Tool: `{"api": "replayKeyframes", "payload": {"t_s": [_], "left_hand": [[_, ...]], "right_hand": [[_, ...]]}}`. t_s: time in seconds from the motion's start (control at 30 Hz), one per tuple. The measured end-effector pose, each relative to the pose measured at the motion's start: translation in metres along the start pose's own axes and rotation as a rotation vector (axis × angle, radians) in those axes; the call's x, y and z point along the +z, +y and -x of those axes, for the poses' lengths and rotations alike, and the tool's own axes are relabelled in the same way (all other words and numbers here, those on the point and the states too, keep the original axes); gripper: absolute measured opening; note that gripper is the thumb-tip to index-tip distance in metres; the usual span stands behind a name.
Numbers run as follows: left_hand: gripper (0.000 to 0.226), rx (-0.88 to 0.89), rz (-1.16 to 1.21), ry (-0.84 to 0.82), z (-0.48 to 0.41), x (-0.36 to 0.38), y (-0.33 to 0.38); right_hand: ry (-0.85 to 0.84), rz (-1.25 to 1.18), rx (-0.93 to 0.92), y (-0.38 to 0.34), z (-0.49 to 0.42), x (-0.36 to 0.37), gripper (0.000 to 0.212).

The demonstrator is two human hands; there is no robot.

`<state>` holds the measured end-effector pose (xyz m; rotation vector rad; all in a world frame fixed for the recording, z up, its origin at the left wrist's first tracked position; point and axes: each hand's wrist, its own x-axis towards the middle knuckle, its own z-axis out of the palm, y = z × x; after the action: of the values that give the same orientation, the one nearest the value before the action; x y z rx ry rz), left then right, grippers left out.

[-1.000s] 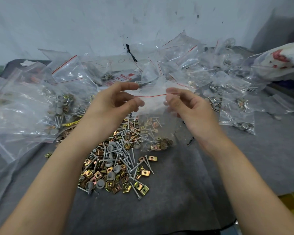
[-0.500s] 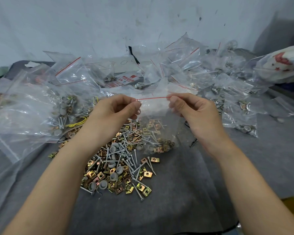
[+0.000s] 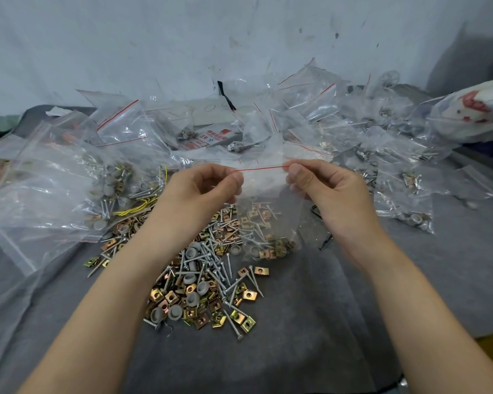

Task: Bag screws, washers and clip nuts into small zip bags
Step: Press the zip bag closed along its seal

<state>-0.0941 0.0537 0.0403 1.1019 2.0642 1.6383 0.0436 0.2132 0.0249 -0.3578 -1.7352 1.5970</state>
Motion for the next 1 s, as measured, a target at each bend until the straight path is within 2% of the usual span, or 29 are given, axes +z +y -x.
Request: {"api": "replayKeyframes", "payload": {"t_s": [0.17,0.33,0.5,1.0], "left_hand": [[0.015,0.030,-0.019,-0.014,0.001,0.003,-0.001],[0.024,0.037,-0.011,-0.022,0.002,0.002,0.000],[0.011,0.035,-0.021,0.000,0.003,0.007,0.002],[0.012,0.035,-0.028,-0.024,0.004,0.012,0.008]], "right_hand": [[-0.003,-0.003,0.006,-0.001,0.000,0.001,0.009],[-0.010,0.002,0.000,-0.002,0.001,0.001,0.009],[-0.011,0.002,0.000,-0.002,0.001,0.001,0.011],[-0.034,0.012,-0.006,-0.001,0.001,0.002,0.013]]}}
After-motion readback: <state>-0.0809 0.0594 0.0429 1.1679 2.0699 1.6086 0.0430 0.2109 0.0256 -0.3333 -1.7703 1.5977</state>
